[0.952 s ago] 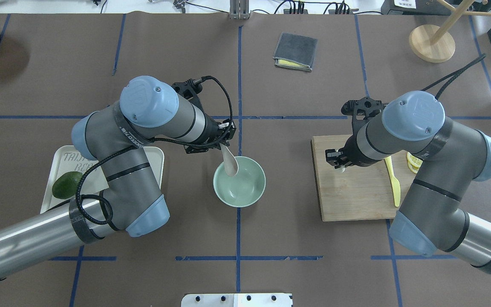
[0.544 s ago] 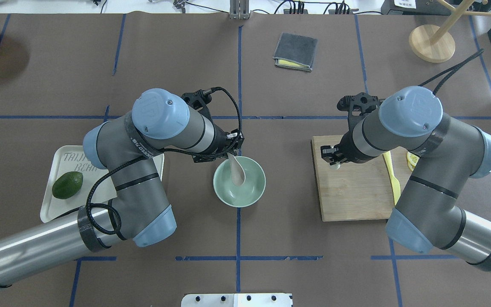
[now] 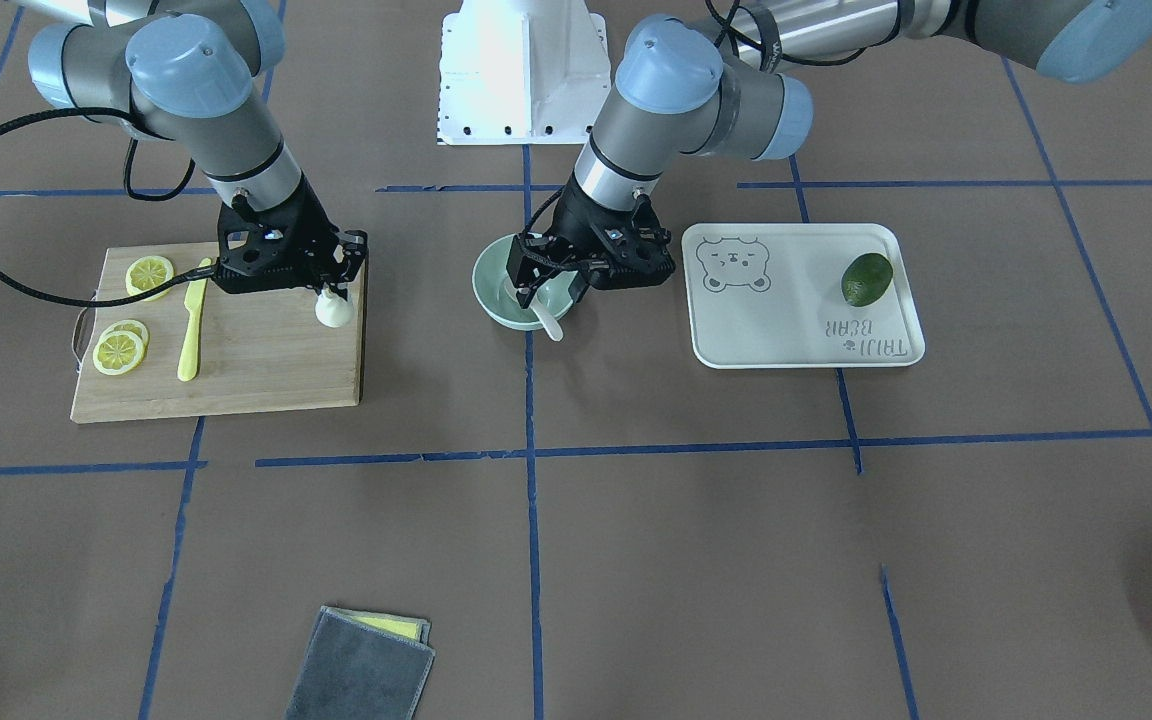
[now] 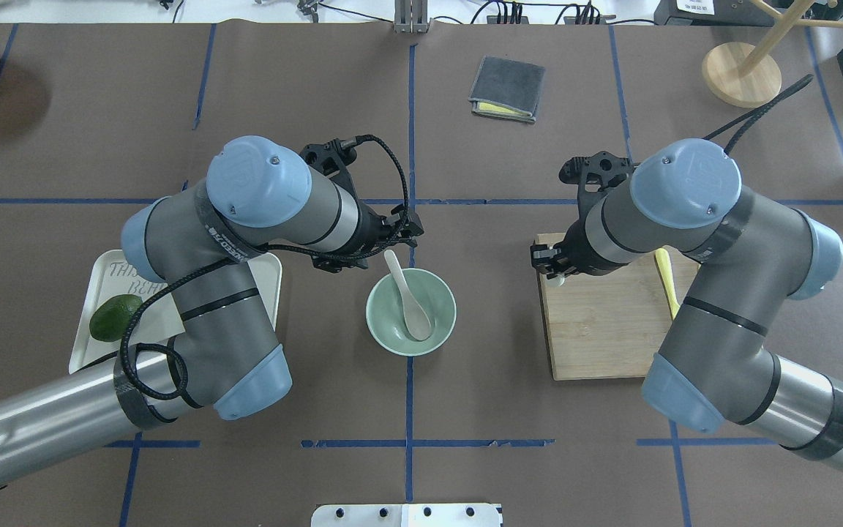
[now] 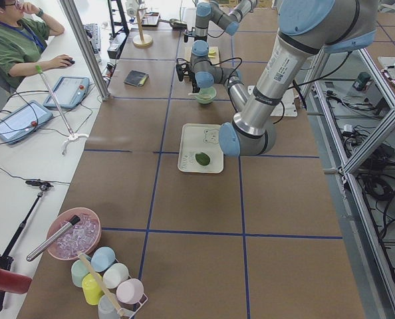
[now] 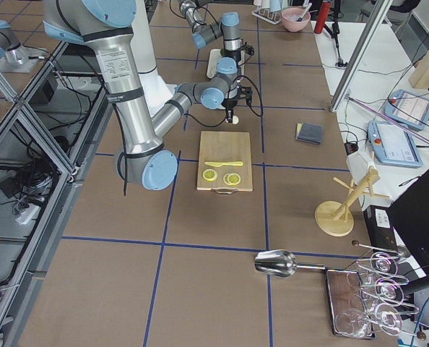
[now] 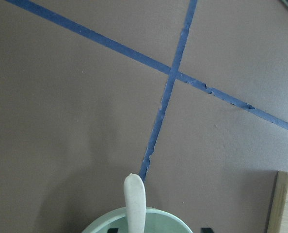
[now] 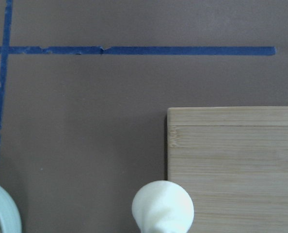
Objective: Put spoon and bun in bowl
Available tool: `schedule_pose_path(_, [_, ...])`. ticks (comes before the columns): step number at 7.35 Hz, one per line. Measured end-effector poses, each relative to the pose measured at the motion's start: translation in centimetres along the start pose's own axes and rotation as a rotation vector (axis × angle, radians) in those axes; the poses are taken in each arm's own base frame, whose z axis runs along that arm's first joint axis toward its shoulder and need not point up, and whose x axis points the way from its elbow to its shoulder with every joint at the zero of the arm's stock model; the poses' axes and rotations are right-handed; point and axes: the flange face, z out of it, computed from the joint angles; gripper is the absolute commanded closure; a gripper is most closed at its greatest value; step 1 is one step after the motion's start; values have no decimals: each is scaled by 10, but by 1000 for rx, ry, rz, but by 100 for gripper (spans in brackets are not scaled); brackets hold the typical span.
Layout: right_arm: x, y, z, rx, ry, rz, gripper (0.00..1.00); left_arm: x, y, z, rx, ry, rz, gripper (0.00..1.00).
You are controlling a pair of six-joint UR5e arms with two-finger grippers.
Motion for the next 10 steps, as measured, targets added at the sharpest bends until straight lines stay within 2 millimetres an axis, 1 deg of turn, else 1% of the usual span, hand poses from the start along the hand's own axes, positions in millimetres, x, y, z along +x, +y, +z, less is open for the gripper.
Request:
schedule_pose_path(1, [-28,7,-2,-11,-14,22,100,-5,-15,-25,27,-36,49,0])
schedule_pose_path(2, [-57,19,-1,-20,-30,43,100,-16,-33,-51,56,-78,105,0])
schedule_pose_path(4, [-112,42,10,-14,-48,73,100,-49,-73,-97,112,-159,200,0])
schedule_pose_path(5, [-138,48,16,-8,-54,84,100,-64,-92,-119,137,-195,246,0])
schedule_pose_path(6, [-160,50,21,-3,-57,91,30,-77,-108,-137,154,-229,290,0])
schedule_pose_path(7, [-173,49,25,-1,-58,94,0,-90,-120,-147,164,-256,320,0])
schedule_pose_path(8, [-180,49,26,0,-60,96,0,-100,-129,-152,168,-276,343,0])
schedule_pose_path(10, [-184,48,25,1,-66,118,0,-115,-142,-160,178,-301,367,0])
